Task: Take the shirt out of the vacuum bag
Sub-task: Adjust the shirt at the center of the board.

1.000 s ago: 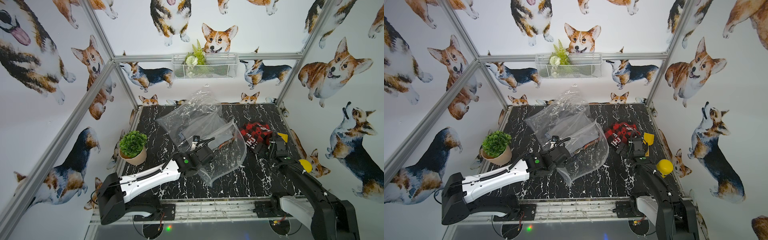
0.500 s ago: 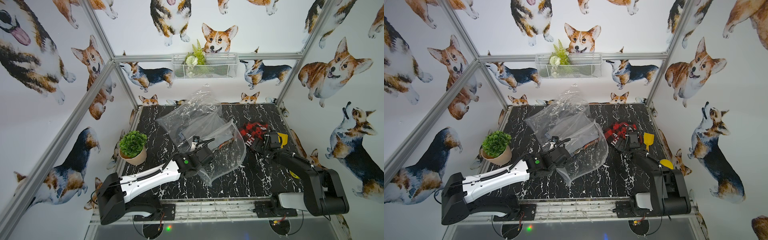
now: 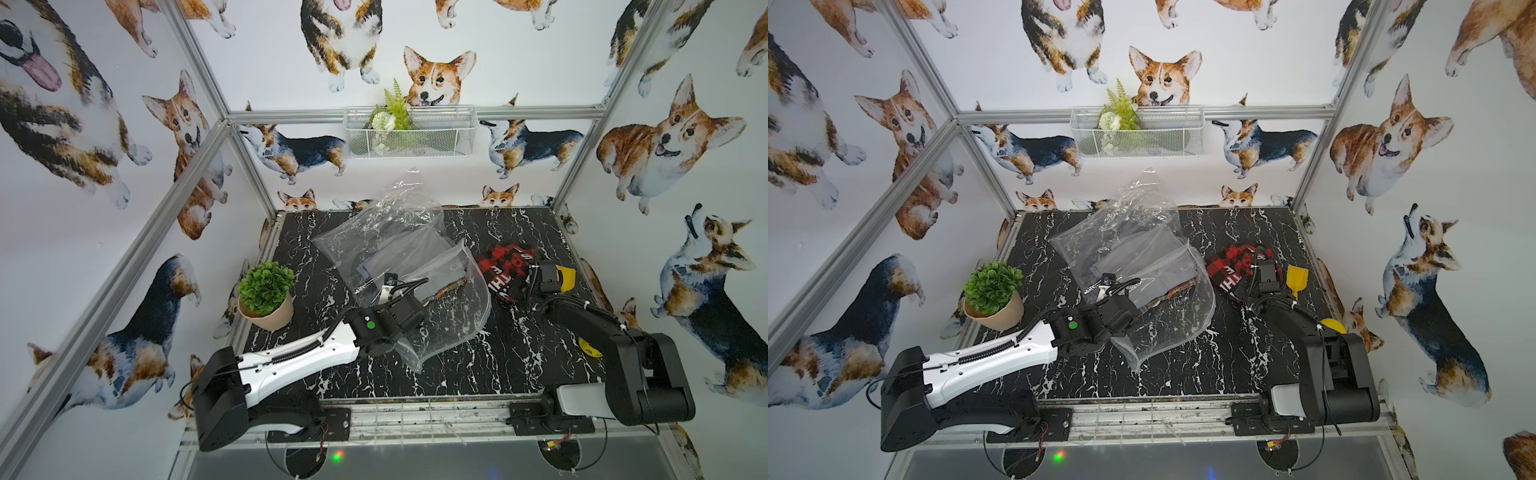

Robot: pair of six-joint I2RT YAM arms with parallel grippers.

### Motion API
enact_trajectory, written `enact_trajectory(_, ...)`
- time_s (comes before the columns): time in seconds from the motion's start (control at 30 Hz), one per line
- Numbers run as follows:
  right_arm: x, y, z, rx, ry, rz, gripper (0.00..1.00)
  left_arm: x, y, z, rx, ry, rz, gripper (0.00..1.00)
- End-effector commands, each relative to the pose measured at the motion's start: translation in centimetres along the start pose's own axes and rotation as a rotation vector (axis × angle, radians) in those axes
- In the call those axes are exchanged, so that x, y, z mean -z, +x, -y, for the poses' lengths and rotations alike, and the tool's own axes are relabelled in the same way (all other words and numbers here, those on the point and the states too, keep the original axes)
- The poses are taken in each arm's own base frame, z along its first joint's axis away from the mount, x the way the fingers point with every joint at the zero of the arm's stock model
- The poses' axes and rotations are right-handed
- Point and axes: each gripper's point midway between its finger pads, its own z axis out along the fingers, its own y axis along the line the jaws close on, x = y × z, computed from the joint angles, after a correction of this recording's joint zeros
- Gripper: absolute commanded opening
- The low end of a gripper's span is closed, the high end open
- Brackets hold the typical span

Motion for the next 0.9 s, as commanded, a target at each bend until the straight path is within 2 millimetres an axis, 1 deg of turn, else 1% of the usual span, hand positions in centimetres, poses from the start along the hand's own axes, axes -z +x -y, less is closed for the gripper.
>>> enact_trajectory(0.0,0.9,-0.4,-1.9,-0.111,-0.096,0.003,0.00,0.4,-0.1,-1.3,-0.035,-0.050,0.006,0.00)
enact_trajectory(0.2,2.1,-0.4,-4.1,-0.229,-0.216,-0.011,0.00,1.3,-1.3,-1.7,-0.072,-0.068,0.030,0.00)
enact_trajectory(0.23,2.2,-0.1,-4.4,-0.263,-0.234,-0.024,0.00,1.4,-1.4,-1.8,-0.079,-0.071,0.033,0.00)
enact_trajectory(0.3,2.4,0.4,-5.1,-0.274,-0.250,-0.037,0.00,1.8,-2.0,-1.9,-0.097,-0.079,0.043,0.00)
enact_trajectory(0.4,2.5,2.1,-6.4,-0.263,-0.260,-0.063,0.00,2.8,-3.4,-2.4,-0.130,-0.107,0.072,0.00)
enact_trajectory(0.5,2.4,4.2,-7.4,-0.264,-0.261,-0.108,0.00,3.4,-4.4,-2.7,-0.146,-0.123,0.097,0.00)
enact_trajectory(0.6,2.7,5.4,-7.4,-0.249,-0.246,-0.109,0.00,3.8,-4.8,-2.8,-0.150,-0.125,0.108,0.00)
enact_trajectory(0.67,3.1,5.9,-6.9,-0.222,-0.220,-0.091,0.00,3.8,-4.8,-2.8,-0.151,-0.125,0.108,0.00)
enact_trajectory(0.7,3.2,5.9,-6.7,-0.217,-0.210,-0.089,0.07,3.7,-4.7,-2.8,-0.151,-0.124,0.103,0.00)
enact_trajectory(0.73,3.5,6.0,-6.1,-0.219,-0.191,-0.083,0.34,3.6,-4.6,-2.8,-0.149,-0.122,0.100,0.00)
enact_trajectory(0.77,3.7,6.1,-6.0,-0.219,-0.194,-0.081,0.44,3.6,-4.4,-2.8,-0.149,-0.121,0.096,0.00)
enact_trajectory(0.83,4.2,6.4,-6.1,-0.218,-0.219,-0.090,0.60,3.4,-4.2,-2.7,-0.148,-0.119,0.091,0.00)
enact_trajectory(0.87,4.8,6.4,-6.3,-0.225,-0.239,-0.090,0.69,3.4,-4.2,-2.7,-0.150,-0.119,0.091,0.00)
